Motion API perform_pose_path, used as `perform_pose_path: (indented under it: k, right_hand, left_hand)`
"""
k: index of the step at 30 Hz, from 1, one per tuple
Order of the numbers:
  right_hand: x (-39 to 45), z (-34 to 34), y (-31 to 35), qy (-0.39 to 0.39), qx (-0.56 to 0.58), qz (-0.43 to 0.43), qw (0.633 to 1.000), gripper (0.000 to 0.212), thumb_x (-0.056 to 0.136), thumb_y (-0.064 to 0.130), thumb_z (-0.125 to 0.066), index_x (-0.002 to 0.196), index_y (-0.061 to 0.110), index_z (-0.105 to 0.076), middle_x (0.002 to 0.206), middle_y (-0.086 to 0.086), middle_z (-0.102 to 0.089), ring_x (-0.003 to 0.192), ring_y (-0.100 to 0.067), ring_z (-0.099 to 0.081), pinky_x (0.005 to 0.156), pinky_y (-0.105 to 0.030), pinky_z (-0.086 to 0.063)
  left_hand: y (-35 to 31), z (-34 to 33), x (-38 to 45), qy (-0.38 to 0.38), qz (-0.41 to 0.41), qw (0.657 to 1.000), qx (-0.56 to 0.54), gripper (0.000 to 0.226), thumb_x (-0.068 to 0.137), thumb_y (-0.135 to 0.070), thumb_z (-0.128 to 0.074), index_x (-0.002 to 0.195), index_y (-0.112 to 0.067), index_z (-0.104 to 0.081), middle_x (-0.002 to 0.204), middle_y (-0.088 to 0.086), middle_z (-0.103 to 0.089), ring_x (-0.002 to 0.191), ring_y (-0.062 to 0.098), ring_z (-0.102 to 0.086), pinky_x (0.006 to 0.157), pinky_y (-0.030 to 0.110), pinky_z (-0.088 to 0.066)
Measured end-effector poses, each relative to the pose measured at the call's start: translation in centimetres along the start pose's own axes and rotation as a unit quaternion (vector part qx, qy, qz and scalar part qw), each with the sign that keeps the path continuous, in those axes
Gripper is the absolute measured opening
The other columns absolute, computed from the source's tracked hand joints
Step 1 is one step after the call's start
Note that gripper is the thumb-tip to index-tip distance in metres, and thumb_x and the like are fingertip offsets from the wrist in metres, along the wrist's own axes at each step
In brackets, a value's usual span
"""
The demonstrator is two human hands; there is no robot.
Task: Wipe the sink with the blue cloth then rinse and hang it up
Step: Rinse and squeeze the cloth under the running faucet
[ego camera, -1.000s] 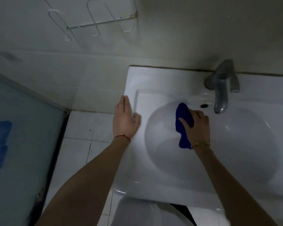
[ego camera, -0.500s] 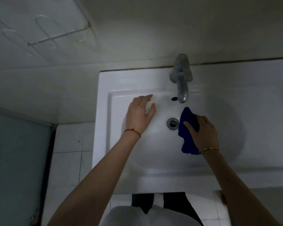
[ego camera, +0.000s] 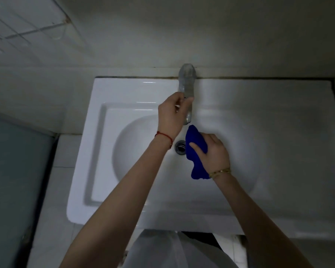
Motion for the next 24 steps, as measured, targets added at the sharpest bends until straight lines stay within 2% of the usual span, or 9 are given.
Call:
perform_pose_path:
  k: [3, 10, 14, 18, 21, 24]
  right_hand:
    - [0.3, -0.1, 0.1, 0.004, 0.008, 0.013, 1.0, 0.051, 0.091, 0.046, -0.057, 0.13, 0.013, -0.055, 0.118, -0.008, -0.062, 0.101, -0.025, -0.06, 0.086, -0.032, -0.051]
    - [1.1, -1.7, 0.3, 0.022, 0.016, 0.023, 0.999, 0.052, 0.091, 0.048, -0.055, 0.131, 0.014, -0.054, 0.119, -0.007, -0.062, 0.101, -0.024, -0.059, 0.084, -0.029, -0.049]
    - [1.7, -2.4, 0.4, 0.02, 0.024, 0.019, 0.999, 0.052, 0.091, 0.047, -0.056, 0.13, 0.013, -0.055, 0.119, -0.008, -0.062, 0.1, -0.024, -0.06, 0.083, -0.028, -0.048]
    - [2.3, -3.2, 0.6, 0.014, 0.033, 0.008, 0.999, 0.05, 0.09, 0.044, -0.059, 0.127, 0.011, -0.057, 0.116, -0.009, -0.063, 0.099, -0.025, -0.061, 0.083, -0.028, -0.048]
    - [2.6, -3.7, 0.8, 0.009, 0.048, 0.006, 0.999, 0.047, 0.089, 0.041, -0.062, 0.124, 0.009, -0.059, 0.112, -0.01, -0.064, 0.097, -0.026, -0.062, 0.085, -0.032, -0.051]
    - [3.0, -4.3, 0.9, 0.005, 0.067, 0.001, 0.998, 0.045, 0.088, 0.04, -0.063, 0.117, 0.007, -0.061, 0.106, -0.01, -0.064, 0.093, -0.025, -0.061, 0.084, -0.035, -0.052]
  left_hand:
    - [-0.4, 0.2, 0.1, -0.004, -0.001, 1.0, 0.006, 0.023, 0.095, -0.016, -0.061, 0.088, 0.005, -0.064, 0.085, 0.019, -0.066, 0.075, 0.014, -0.054, 0.069, 0.019, -0.044]
    - [-1.1, 0.4, 0.7, -0.013, -0.009, 1.0, 0.011, 0.026, 0.096, -0.018, -0.06, 0.086, 0.006, -0.064, 0.084, 0.025, -0.066, 0.072, 0.019, -0.054, 0.066, 0.023, -0.043]
    - [-1.8, 0.6, 1.4, -0.02, -0.021, 1.0, 0.006, 0.028, 0.096, -0.017, -0.06, 0.084, 0.008, -0.063, 0.083, 0.026, -0.065, 0.07, 0.017, -0.052, 0.063, 0.017, -0.04]
    - [-1.9, 0.6, 2.1, -0.002, -0.057, 0.998, 0.017, 0.026, 0.096, -0.019, -0.061, 0.085, 0.005, -0.064, 0.084, 0.021, -0.066, 0.074, 0.024, -0.058, 0.067, 0.019, -0.044]
    - [-0.4, 2.3, 1.1, -0.056, -0.095, 0.994, 0.011, 0.022, 0.096, -0.022, -0.06, 0.082, -0.005, -0.063, 0.081, 0.009, -0.067, 0.076, 0.02, -0.06, 0.067, 0.023, -0.047]
    - [5.3, 3.4, -2.0, -0.13, -0.012, 0.991, 0.004, 0.021, 0.097, -0.026, -0.056, 0.085, -0.009, -0.061, 0.08, 0.004, -0.064, 0.073, 0.016, -0.058, 0.065, 0.027, -0.048]
Point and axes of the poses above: each hand's wrist, its own x-axis towards the middle knuckle, its own z-axis out of the back of the hand, y = z × x, the point moved 9 cm from there along x, towards the middle knuckle
